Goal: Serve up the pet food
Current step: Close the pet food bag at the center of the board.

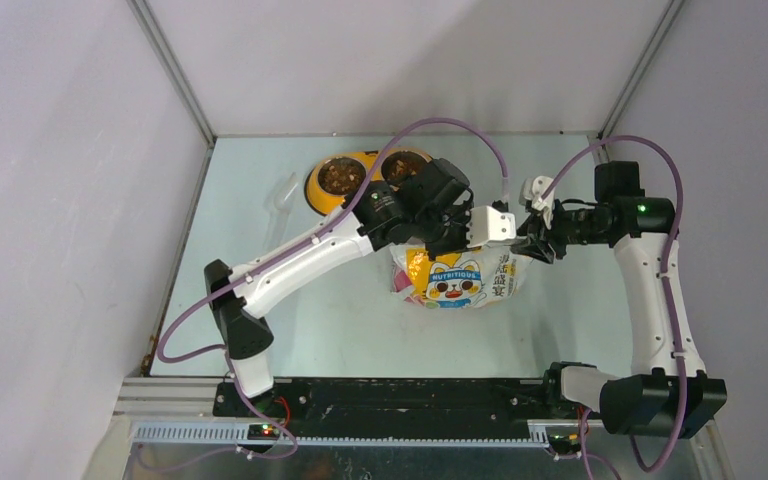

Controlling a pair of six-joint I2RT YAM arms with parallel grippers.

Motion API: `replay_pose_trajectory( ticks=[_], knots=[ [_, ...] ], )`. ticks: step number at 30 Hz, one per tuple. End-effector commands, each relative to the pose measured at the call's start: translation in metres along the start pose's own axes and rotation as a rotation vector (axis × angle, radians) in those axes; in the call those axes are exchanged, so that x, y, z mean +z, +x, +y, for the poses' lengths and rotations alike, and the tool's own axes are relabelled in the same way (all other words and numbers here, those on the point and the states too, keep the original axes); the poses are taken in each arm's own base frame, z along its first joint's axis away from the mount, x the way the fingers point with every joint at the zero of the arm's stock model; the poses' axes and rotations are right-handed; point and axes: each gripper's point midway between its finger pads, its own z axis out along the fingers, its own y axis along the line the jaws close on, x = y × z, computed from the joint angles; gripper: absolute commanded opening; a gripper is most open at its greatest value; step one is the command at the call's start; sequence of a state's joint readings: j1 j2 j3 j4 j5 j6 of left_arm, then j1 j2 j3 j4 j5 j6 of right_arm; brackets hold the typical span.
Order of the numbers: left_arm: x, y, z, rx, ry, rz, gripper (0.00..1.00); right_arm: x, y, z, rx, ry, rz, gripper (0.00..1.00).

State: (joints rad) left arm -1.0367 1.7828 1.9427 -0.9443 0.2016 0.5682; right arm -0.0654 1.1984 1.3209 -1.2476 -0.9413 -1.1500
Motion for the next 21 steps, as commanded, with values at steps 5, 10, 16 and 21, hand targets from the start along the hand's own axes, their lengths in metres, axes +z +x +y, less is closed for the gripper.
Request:
replay_pose_trajectory(
  ticks=[5, 10, 16, 21],
  knots=[
    [-0.015, 0.002, 0.022, -0.027, -0.05, -0.025, 0.0, -0.018, 0.001, 0.004, -0.091, 0.056, 0.037, 0.49],
    [-0.015, 0.003, 0.023, -0.034, -0.044, -0.024, 0.0, -0.021, 0.015, -0.003, -0.097, 0.104, 0.081, 0.49],
    [-0.013, 0.005, 0.024, -0.036, -0.042, -0.021, 0.0, -0.023, 0.03, -0.008, -0.096, 0.124, 0.129, 0.41],
    [-0.011, 0.006, 0.024, -0.039, -0.033, -0.012, 0.0, -0.022, 0.031, -0.008, -0.099, 0.12, 0.124, 0.13]
  ],
)
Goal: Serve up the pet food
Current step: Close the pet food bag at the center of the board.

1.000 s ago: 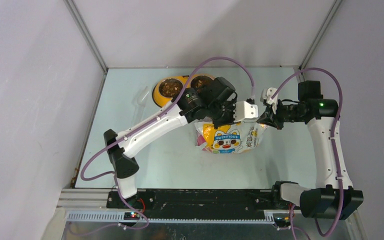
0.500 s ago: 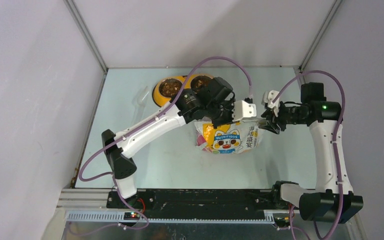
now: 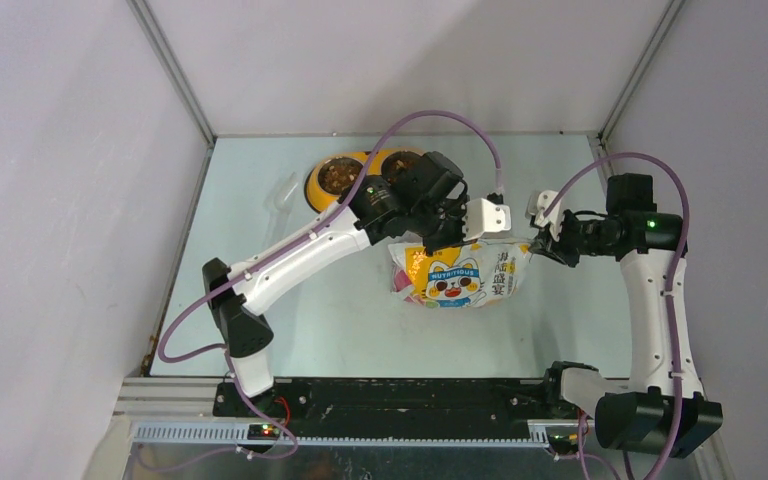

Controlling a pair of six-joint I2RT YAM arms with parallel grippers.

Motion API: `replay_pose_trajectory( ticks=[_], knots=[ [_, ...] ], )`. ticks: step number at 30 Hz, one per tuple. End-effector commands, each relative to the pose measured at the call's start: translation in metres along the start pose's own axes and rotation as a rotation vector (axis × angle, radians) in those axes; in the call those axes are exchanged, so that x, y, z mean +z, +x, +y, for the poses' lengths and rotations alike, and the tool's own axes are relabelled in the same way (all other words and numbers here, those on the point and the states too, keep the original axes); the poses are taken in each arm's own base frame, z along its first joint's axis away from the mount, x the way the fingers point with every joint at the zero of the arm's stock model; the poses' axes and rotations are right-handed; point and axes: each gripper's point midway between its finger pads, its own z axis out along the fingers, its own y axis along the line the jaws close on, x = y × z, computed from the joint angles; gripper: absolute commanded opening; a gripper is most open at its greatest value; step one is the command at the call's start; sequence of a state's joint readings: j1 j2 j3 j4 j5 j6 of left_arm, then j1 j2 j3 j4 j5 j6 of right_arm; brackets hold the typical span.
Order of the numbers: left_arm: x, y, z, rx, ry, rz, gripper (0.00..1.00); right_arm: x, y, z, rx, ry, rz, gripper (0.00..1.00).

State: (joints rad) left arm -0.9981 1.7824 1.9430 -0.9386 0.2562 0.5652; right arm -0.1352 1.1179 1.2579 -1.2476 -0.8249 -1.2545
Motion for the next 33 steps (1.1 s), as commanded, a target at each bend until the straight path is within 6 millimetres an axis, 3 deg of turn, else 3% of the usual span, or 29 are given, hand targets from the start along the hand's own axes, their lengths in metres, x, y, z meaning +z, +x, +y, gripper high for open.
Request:
replay_pose_trajectory(
  ticks=[1, 4, 7, 12, 19, 26, 29, 33],
  knots=[
    [-0.01, 0.002, 0.016, -0.011, -0.048, 0.013, 0.0, -0.002, 0.0, -0.002, -0.023, 0.01, 0.0, 0.11],
    [-0.008, 0.002, 0.014, -0.012, -0.036, 0.017, 0.05, -0.002, -0.003, 0.0, -0.03, 0.007, -0.014, 0.03],
    [-0.006, 0.001, 0.012, -0.007, -0.028, 0.017, 0.3, -0.002, -0.006, 0.001, -0.035, 0.004, -0.026, 0.0],
    [-0.002, -0.007, 0.008, 0.022, -0.031, 0.009, 0.58, -0.001, -0.006, 0.002, -0.032, -0.004, -0.032, 0.0],
    [0.007, -0.021, 0.001, 0.075, -0.038, -0.009, 0.58, 0.001, -0.003, 0.002, -0.016, -0.019, -0.027, 0.0],
    [0.01, -0.032, -0.001, 0.133, -0.074, -0.025, 0.49, 0.006, -0.004, 0.002, 0.057, -0.088, -0.035, 0.0],
    [0.014, -0.032, -0.003, 0.155, -0.085, -0.014, 0.43, 0.009, -0.002, 0.002, 0.086, -0.122, -0.037, 0.0],
    [0.019, -0.028, -0.004, 0.175, -0.096, 0.0, 0.41, 0.011, -0.002, 0.003, 0.112, -0.155, -0.039, 0.0]
  ],
)
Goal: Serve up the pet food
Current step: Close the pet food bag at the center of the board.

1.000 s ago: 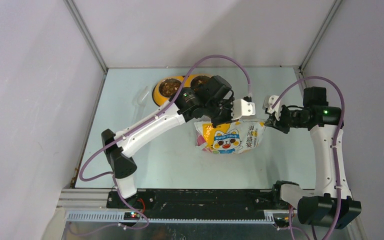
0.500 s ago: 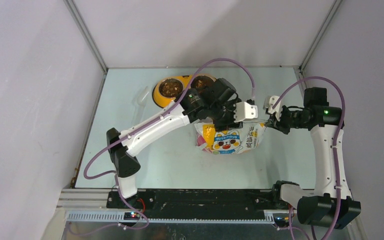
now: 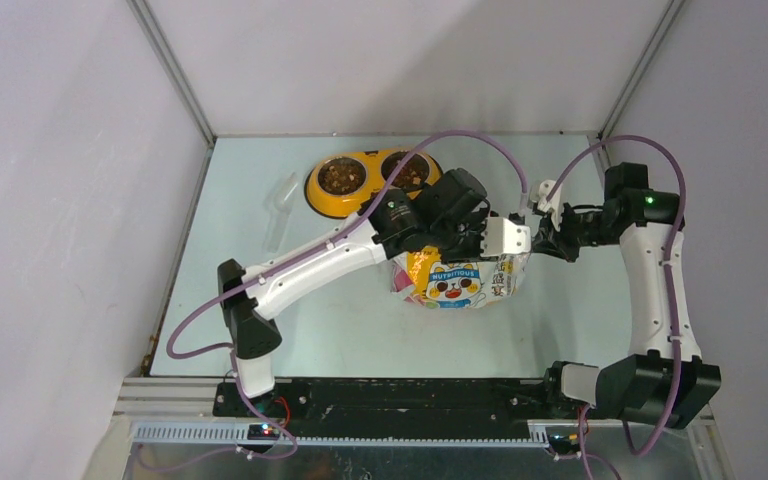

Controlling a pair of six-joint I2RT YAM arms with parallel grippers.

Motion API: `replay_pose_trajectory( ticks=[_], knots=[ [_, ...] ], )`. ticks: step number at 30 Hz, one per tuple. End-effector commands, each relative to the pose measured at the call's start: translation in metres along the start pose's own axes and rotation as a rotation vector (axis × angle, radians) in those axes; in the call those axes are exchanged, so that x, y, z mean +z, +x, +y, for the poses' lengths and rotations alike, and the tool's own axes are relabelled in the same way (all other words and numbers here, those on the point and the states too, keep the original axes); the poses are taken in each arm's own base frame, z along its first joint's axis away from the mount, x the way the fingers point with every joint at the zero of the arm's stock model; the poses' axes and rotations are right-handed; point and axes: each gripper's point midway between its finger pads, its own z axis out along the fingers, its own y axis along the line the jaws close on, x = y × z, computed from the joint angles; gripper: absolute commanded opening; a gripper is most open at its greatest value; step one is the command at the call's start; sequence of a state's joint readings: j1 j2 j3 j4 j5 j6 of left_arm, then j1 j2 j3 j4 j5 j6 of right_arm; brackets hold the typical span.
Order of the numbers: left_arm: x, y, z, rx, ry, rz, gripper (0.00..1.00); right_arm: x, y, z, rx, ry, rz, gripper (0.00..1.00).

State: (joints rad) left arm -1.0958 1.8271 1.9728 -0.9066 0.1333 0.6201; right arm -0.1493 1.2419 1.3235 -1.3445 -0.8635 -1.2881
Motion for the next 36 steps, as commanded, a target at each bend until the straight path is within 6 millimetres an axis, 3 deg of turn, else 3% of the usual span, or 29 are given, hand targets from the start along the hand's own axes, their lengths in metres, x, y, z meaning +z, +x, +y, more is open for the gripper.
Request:
replay_pose_trajectory(
  ticks=[1, 9, 11, 15, 26, 36],
  knots=[
    [0.0, -0.01, 0.008, 0.052, -0.056, -0.022, 0.41, 0.004, -0.006, 0.005, 0.022, -0.063, -0.034, 0.0],
    [0.008, -0.004, 0.005, 0.087, -0.059, 0.007, 0.33, 0.0, -0.01, 0.006, 0.026, -0.067, -0.049, 0.0],
    [0.01, -0.001, 0.005, 0.095, -0.063, 0.016, 0.26, 0.0, -0.011, 0.006, 0.029, -0.07, -0.053, 0.0],
    [0.009, 0.0, 0.006, 0.099, -0.071, 0.022, 0.02, -0.001, -0.011, 0.007, 0.034, -0.078, -0.054, 0.0],
    [-0.011, -0.005, 0.021, 0.043, -0.117, -0.009, 0.0, -0.012, -0.026, 0.017, 0.038, -0.12, -0.105, 0.0],
    [-0.011, 0.002, 0.032, -0.029, -0.133, -0.015, 0.0, -0.011, -0.023, 0.014, 0.033, -0.092, -0.095, 0.32]
  ],
)
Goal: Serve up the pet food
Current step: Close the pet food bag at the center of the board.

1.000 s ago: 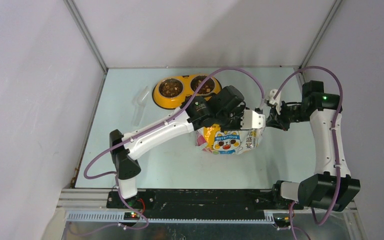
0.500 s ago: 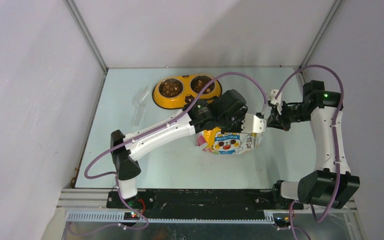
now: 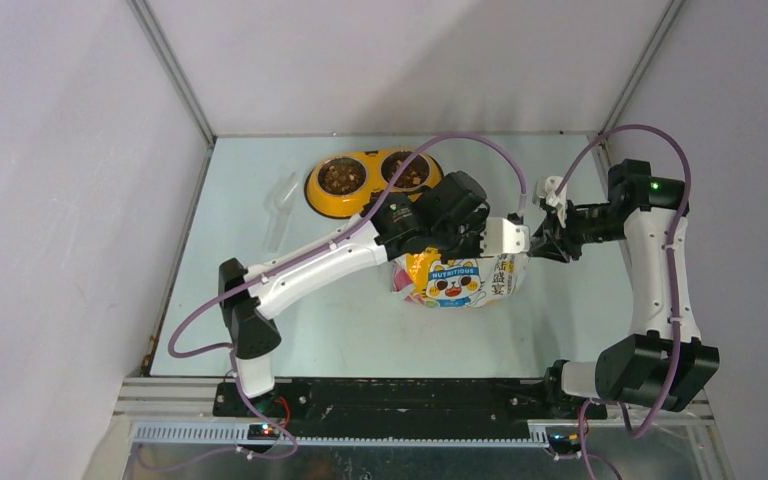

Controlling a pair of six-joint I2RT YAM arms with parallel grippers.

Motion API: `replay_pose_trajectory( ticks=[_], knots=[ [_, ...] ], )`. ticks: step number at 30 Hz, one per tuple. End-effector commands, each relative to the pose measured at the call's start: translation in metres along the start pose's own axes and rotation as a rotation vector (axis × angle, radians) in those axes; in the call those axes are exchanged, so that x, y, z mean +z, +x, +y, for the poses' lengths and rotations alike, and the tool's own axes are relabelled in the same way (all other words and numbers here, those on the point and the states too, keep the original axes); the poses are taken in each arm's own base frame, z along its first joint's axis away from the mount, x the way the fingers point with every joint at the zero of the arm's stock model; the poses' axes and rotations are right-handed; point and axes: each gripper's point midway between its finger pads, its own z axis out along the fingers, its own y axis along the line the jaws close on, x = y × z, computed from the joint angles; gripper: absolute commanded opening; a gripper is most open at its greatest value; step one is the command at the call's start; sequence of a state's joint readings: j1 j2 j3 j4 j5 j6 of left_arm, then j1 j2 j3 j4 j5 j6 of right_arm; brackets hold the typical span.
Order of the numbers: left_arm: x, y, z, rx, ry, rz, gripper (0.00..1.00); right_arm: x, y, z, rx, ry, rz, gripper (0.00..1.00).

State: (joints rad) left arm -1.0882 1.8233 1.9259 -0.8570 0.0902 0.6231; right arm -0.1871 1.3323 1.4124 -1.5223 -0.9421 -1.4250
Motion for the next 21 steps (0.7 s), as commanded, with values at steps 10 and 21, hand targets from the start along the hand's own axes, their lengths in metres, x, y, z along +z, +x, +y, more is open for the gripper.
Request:
replay_pose_trajectory(
  ticks=[10, 21],
  knots=[
    [-0.021, -0.003, 0.035, -0.047, -0.12, -0.021, 0.0, -0.005, -0.012, -0.001, -0.011, 0.069, -0.029, 0.14],
    [-0.009, -0.027, 0.023, -0.018, -0.092, -0.071, 0.54, -0.002, -0.008, -0.002, 0.015, 0.047, -0.022, 0.0]
  ],
)
